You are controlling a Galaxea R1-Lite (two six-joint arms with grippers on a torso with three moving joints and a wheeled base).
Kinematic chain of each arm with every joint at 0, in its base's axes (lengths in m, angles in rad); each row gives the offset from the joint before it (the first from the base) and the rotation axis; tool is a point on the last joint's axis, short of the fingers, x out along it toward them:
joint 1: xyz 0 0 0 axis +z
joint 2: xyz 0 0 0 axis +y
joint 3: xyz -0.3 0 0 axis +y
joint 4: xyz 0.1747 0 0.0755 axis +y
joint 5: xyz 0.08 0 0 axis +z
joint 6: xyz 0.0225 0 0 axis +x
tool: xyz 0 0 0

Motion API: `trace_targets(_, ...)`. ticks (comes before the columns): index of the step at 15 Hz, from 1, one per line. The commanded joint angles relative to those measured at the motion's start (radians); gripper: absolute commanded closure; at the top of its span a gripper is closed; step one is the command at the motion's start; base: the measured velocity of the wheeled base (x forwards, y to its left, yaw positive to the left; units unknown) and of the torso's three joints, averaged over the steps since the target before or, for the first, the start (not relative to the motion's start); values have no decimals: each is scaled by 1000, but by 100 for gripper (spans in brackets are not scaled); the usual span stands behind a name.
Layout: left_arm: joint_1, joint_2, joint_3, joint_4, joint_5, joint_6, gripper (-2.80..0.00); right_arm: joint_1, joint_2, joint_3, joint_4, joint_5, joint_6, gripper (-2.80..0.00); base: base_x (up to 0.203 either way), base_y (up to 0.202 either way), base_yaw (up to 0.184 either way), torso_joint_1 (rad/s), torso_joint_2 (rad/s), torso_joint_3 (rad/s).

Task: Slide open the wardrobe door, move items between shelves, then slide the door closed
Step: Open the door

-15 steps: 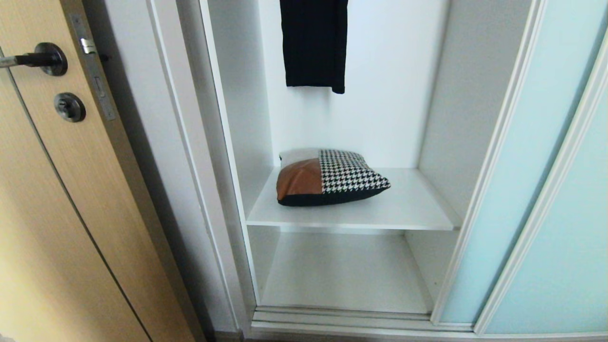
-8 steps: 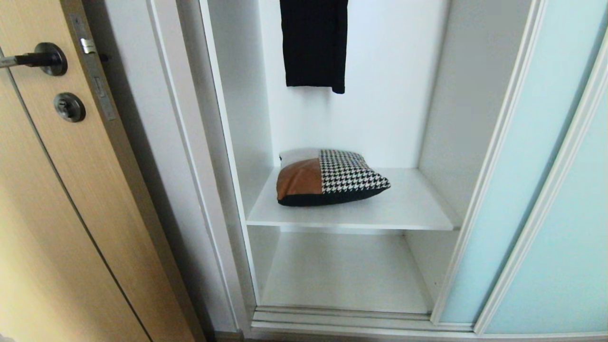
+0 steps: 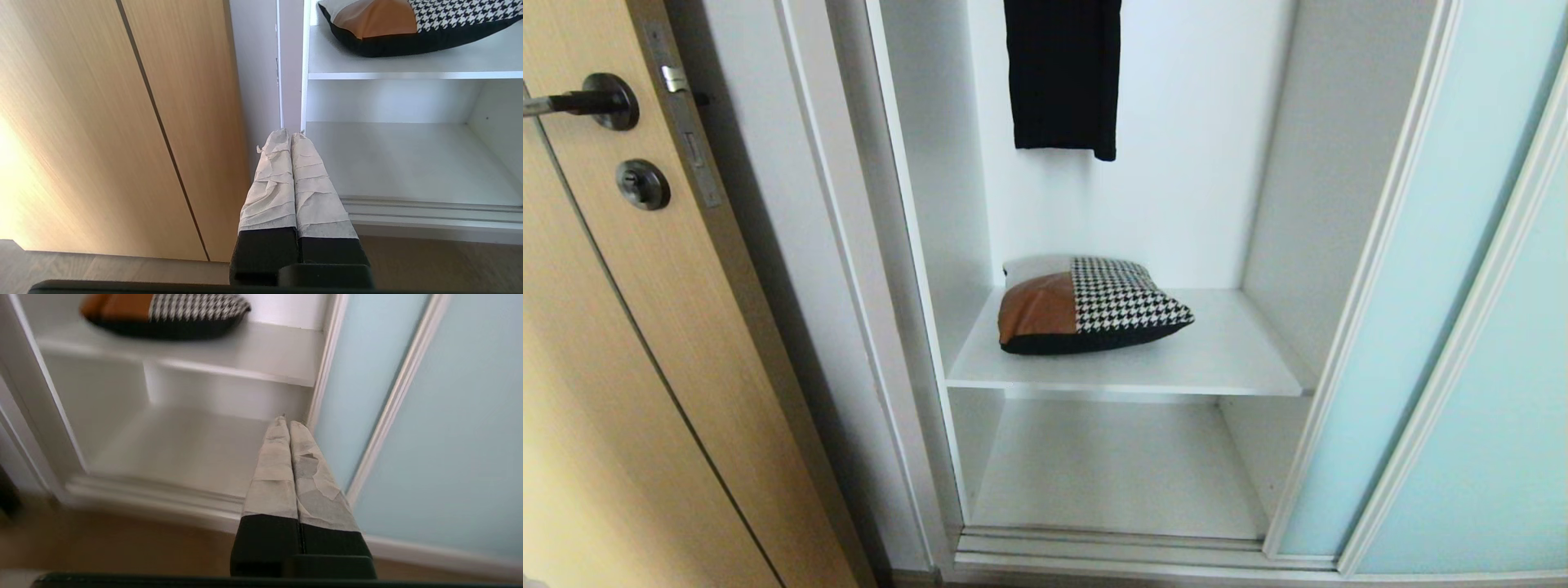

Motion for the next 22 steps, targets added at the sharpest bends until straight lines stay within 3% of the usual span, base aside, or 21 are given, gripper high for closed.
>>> trace_targets(1, 0, 2, 2, 0, 0, 0, 0, 0, -1, -4, 13, 19, -23, 0, 0, 0, 0, 0, 0, 0)
trace_targets(4, 0, 2, 2, 0, 0, 0, 0, 0, -1, 3, -5, 8, 42, 0, 0, 0, 0, 0, 0, 0)
trace_targets(14, 0, 2, 2, 1, 0, 5, 0, 0, -1, 3, -5, 8, 42, 0, 0, 0, 0, 0, 0, 0)
trace_targets(22, 0, 2, 2, -5, 16, -32, 0, 0, -1, 3, -5, 8, 42, 0, 0, 0, 0, 0, 0, 0)
